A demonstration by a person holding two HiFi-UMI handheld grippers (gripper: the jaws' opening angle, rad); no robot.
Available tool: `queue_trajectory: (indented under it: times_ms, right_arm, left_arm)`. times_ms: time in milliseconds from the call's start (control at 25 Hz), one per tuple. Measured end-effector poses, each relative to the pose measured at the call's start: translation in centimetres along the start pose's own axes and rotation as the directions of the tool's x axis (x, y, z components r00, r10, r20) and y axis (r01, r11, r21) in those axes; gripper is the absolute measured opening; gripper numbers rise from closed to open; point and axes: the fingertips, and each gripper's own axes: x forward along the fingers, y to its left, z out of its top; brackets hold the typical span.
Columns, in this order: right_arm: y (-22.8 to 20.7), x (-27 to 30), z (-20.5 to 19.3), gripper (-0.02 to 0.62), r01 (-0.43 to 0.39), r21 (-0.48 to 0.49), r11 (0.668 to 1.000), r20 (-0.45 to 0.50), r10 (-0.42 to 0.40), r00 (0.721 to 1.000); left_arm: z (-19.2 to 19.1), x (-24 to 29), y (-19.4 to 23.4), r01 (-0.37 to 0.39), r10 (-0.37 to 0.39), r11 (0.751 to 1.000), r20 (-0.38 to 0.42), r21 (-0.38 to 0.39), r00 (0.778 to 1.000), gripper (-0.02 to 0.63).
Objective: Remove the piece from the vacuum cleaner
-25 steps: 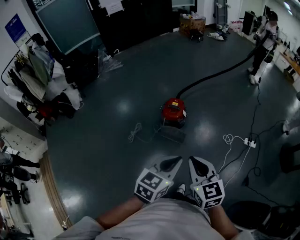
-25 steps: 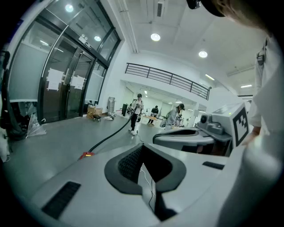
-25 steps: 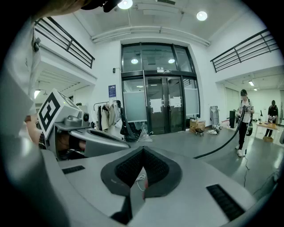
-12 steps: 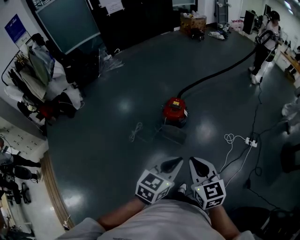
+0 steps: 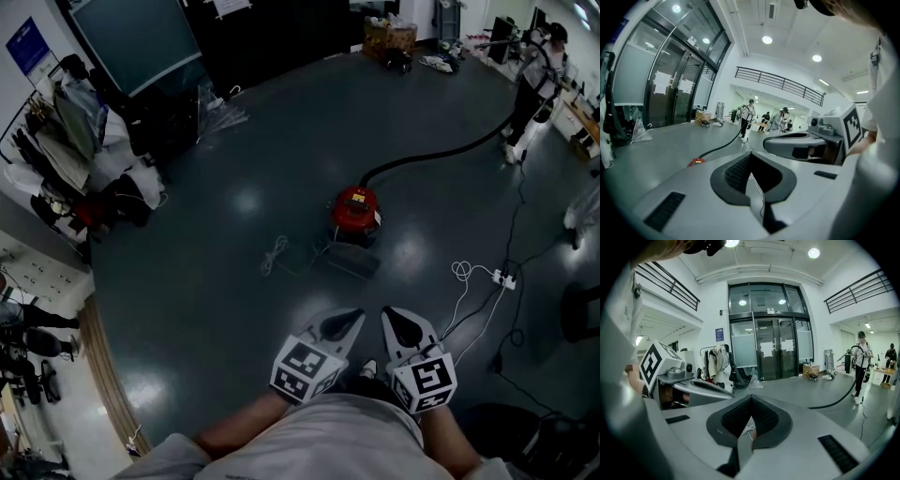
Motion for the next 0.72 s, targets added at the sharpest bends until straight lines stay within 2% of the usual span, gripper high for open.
queue_trajectory:
  times_ms: [320, 560, 720]
  right_arm:
    - [1.5, 1.9, 0.4, 0.015, 0.007, -0.011, 1.000, 0.005, -0.007, 1.000]
    - [0.9, 3.9, 0.5, 0.015, -0.004, -0.001, 1.000, 0.011, 0.004, 1.000]
    - [-1.1, 6.0, 0.8, 0.015, -0.018, 0.008, 1.000, 0.001, 0.018, 1.000]
  left_arm:
    - [-0.2, -1.4, 3.3, -0.011, 0.012, 1.000, -0.003, 0.012, 1.000, 0.006]
    - [0.0, -0.6, 5.2, -0.012, 0.012, 1.000, -0.004, -0.010, 1.000, 0.006]
    - [0.4, 1.5, 6.7, -0.007, 0.007, 1.000, -0.016, -0.019, 1.000, 0.006]
